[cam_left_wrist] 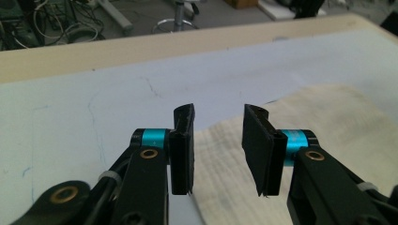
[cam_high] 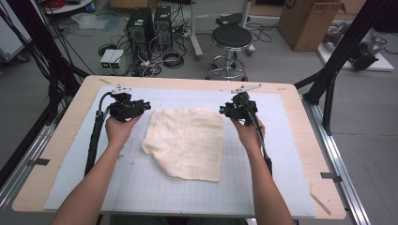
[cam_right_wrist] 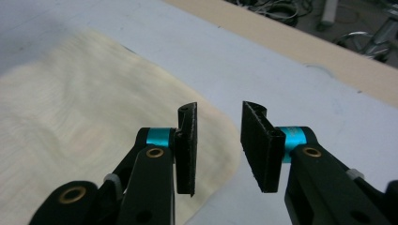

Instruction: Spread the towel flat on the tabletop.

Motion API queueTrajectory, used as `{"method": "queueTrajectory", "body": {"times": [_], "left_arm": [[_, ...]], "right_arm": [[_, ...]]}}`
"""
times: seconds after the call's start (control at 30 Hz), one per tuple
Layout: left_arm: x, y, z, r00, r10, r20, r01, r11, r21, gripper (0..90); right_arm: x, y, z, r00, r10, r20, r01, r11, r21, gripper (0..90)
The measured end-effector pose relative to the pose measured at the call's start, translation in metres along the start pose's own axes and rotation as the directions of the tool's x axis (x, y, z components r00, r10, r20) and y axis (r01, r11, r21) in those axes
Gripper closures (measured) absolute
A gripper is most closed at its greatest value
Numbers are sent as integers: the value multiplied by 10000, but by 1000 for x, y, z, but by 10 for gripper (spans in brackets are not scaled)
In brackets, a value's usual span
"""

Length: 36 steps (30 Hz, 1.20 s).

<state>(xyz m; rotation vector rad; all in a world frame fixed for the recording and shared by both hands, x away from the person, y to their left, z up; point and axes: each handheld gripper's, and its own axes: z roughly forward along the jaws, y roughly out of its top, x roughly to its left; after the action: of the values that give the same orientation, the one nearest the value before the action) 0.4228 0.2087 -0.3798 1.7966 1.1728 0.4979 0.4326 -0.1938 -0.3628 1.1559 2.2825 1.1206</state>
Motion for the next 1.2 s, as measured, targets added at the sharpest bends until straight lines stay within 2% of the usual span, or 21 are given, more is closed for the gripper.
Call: {"method": "queueTrajectory", "body": {"times": [0.07,0.1,0.13,0.2,0.23,0.27,0.3,0.4,0.43,0.47,0.5,0.6,0.63,0.67,0.73,0.77,0.8,0.93,1.07,1.13,1.2], "left_arm": [[2,-7,-1,9999,-17,142,15,9999,102,631],[3,-15,-5,9991,-125,400,124,9999,37,632],[2,-19,-8,9989,-15,460,14,10000,15,631],[1,-22,-11,9986,84,518,-84,10000,-4,631],[-2,-29,-18,9973,178,717,-169,9998,-131,630],[-2,-29,-18,9973,178,717,-169,9998,-131,630],[-4,-31,-23,9962,208,840,-199,9997,-111,625],[-10,-40,-38,9920,503,1157,-459,9981,-404,624],[-13,-43,-42,9907,557,1238,-512,9979,-389,623],[-18,-50,-51,9865,715,1470,-639,9964,-552,623],[-18,-50,-51,9865,715,1470,-639,9964,-552,623],[-26,-61,-64,9796,879,1807,-761,9946,-711,623],[-28,-65,-67,9770,936,1914,-807,9940,-745,623],[-33,-71,-72,9735,1078,2015,-980,9935,-579,622],[-36,-76,-76,9709,1175,2086,-1050,9920,-696,615],[-39,-81,-78,9686,1148,2207,-1011,9922,-723,616],[-43,-89,-81,9653,1226,2308,-1120,9920,-583,615],[-49,-102,-80,9596,1272,2512,-1214,9919,-384,606],[-57,-113,-73,9514,1359,2762,-1446,9894,113,600],[-61,-114,-67,9442,1428,2969,-1611,9862,379,600],[-64,-115,-60,9409,1536,3017,-1808,9814,642,600]], "right_arm": [[4,-9,1,9986,-94,-525,96,9999,39,636],[6,-11,1,9971,-36,-763,46,9999,138,624],[9,-13,0,9951,-2,-991,26,9997,238,618],[12,-14,-1,9933,-121,-1147,155,9995,288,612],[24,-20,-9,9912,-524,-1214,505,9985,-189,611],[24,-20,-9,9912,-524,-1214,505,9985,-189,611],[31,-26,-15,9870,-664,-1463,638,9977,-221,589],[39,-33,-21,9823,-717,-1732,715,9974,-71,562],[47,-43,-30,9797,-937,-1773,855,9949,-531,561],[49,-47,-33,9772,-973,-1887,875,9944,-596,548],[49,-47,-33,9772,-973,-1887,875,9944,-596,548],[65,-65,-45,9695,-1165,-2155,1006,9914,-833,542],[65,-65,-45,9695,-1165,-2155,1006,9914,-833,542],[74,-73,-48,9636,-1369,-2298,1230,9897,-737,539],[77,-76,-49,9613,-1469,-2329,1341,9885,-698,538],[85,-86,-50,9542,-1615,-2518,1493,9865,-670,538],[89,-90,-50,9521,-1657,-2572,1558,9861,-585,537],[96,-101,-48,9450,-1740,-2770,1691,9847,-416,532],[102,-110,-43,9351,-1789,-3058,1870,9824,-28,532],[103,-115,-39,9308,-1831,-3165,1963,9805,101,534],[105,-118,-34,9247,-1849,-3329,2125,9760,484,536]]}}
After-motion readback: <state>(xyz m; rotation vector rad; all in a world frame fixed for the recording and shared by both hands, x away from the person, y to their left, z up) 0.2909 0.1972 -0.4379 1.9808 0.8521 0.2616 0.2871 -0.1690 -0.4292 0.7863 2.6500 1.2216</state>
